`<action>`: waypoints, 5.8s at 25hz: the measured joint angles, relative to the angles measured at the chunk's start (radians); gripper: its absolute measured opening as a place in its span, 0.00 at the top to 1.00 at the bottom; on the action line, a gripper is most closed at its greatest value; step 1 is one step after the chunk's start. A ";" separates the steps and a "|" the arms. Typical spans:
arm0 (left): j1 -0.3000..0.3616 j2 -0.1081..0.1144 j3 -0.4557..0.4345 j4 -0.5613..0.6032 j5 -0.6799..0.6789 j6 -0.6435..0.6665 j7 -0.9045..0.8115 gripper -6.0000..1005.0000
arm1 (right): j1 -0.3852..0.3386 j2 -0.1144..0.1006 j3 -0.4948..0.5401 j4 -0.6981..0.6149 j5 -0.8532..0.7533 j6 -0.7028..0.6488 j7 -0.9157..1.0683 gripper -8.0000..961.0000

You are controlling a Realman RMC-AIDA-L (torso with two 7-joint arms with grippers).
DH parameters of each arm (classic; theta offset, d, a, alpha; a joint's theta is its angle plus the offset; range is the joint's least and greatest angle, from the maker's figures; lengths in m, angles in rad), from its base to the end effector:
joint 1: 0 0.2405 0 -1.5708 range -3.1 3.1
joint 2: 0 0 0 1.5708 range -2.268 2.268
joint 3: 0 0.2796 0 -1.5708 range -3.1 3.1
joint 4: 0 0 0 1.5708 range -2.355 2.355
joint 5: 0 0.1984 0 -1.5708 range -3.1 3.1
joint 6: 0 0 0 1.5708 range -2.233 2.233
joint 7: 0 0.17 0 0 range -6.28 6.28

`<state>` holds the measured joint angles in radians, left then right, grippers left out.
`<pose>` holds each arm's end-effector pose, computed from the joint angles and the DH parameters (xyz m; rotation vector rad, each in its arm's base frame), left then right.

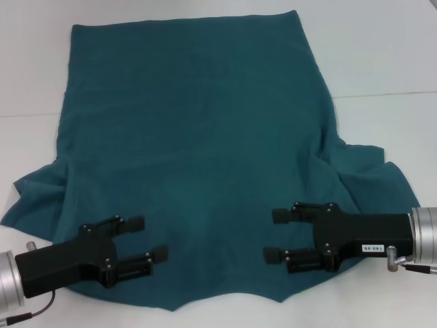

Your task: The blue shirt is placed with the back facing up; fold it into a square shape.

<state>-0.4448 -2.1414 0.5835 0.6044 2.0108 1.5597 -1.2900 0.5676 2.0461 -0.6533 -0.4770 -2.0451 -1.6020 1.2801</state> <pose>-0.2815 0.3095 -0.0550 -2.6213 -0.7331 -0.8062 0.2646 0.3252 -0.0500 -2.8191 0.6340 0.7576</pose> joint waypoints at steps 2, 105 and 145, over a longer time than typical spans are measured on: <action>0.000 0.000 -0.001 0.000 0.000 -0.001 0.000 0.16 | 0.000 0.000 0.001 0.000 0.001 -0.001 0.001 0.05; 0.028 -0.005 -0.122 0.152 -0.018 -0.595 -0.233 0.99 | -0.011 0.040 0.084 0.039 0.018 0.034 0.026 0.05; -0.001 -0.020 -0.111 0.226 -0.027 -0.365 -0.449 0.99 | -0.004 0.043 0.074 0.108 0.030 0.078 0.018 0.05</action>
<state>-0.4463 -2.1612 0.4723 0.8306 1.9839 1.1942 -1.7392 0.5636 2.0890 -0.5796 -0.3689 -2.0156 -1.5240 1.2977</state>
